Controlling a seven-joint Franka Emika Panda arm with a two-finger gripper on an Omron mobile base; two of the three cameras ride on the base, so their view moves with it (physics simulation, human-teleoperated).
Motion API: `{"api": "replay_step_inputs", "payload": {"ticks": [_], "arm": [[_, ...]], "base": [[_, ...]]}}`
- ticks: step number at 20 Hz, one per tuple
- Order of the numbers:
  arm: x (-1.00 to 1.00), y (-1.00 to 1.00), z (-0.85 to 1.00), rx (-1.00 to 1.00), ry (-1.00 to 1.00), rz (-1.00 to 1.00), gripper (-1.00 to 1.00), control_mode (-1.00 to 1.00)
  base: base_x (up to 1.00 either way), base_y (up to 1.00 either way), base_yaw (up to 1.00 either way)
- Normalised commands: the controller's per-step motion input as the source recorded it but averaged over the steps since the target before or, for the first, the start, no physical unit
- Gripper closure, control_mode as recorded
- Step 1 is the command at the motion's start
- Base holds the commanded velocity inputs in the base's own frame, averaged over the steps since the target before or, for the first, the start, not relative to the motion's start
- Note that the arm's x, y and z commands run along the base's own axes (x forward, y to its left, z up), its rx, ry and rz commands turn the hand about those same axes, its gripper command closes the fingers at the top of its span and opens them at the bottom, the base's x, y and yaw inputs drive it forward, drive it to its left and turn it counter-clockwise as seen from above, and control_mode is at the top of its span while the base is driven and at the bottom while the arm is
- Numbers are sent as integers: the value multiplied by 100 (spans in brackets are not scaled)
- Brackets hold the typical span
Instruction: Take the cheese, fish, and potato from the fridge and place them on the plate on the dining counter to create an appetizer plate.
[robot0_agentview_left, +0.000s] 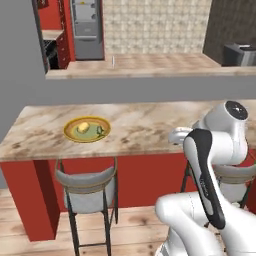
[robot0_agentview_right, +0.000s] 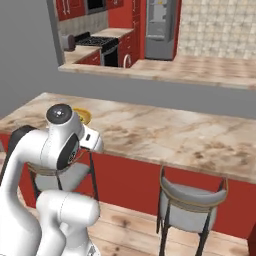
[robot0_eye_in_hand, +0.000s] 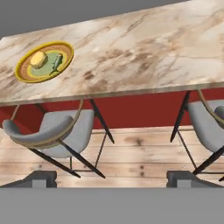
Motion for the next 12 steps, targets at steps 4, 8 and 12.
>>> {"api": "replay_step_inputs", "payload": {"ticks": [4, 8, 12], "arm": [[0, 0, 0, 0, 0, 0, -100, 100], [0, 0, 0, 0, 0, 0, -100, 100], [0, 0, 0, 0, 0, 0, -100, 100]], "base": [[-100, -96, -3], [-93, -100, -6], [-27, -100, -16]]}}
